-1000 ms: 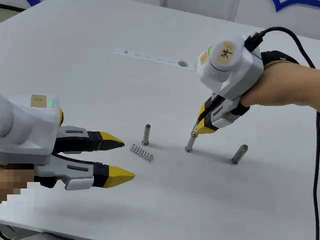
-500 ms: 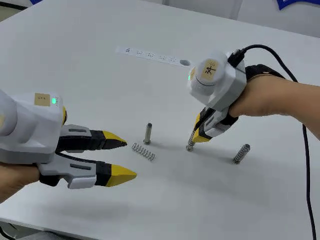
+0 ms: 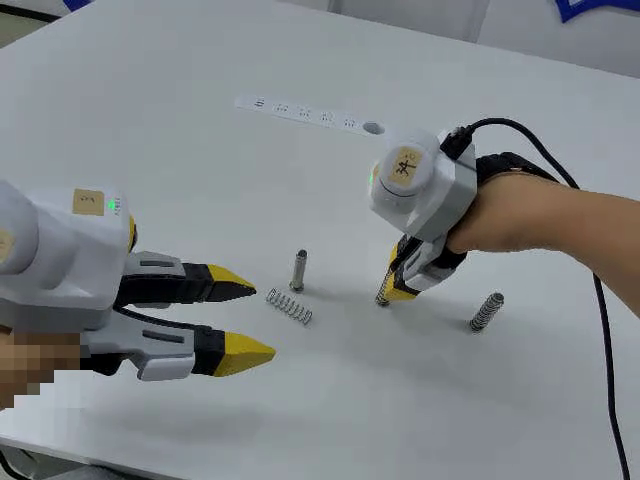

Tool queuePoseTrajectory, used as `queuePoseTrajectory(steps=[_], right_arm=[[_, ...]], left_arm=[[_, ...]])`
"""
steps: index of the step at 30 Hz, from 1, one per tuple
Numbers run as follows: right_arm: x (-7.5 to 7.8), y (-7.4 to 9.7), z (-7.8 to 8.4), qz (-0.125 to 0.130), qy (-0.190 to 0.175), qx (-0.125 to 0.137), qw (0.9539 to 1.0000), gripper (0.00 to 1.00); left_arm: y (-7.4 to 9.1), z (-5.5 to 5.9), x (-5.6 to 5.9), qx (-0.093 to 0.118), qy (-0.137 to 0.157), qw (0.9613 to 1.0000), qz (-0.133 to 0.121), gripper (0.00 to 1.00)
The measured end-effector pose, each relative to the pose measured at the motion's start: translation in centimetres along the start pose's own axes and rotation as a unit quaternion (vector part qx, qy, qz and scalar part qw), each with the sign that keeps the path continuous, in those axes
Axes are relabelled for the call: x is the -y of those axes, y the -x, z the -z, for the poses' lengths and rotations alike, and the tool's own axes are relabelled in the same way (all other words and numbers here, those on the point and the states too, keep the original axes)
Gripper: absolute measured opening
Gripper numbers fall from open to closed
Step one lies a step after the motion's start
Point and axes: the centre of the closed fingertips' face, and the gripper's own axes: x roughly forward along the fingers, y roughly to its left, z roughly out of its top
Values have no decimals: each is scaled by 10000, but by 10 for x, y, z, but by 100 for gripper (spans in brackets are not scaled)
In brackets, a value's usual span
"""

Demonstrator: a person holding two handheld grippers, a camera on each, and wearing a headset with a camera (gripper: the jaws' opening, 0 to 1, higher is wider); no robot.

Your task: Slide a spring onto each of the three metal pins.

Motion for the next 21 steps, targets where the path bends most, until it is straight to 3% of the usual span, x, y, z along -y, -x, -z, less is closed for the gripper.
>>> queuePoseTrajectory(steps=[10,15,21], right_arm=[[-3,16,-10,161,-39,195,9997,19],[-3,25,-28,274,-126,519,9982,19],[-18,24,-57,102,-314,1048,9939,18]], left_arm=[[1,0,0,-20,-25,10000,-9,43],[1,0,0,-21,-33,10000,-17,43],[1,-1,2,-23,-56,10000,-23,42]])
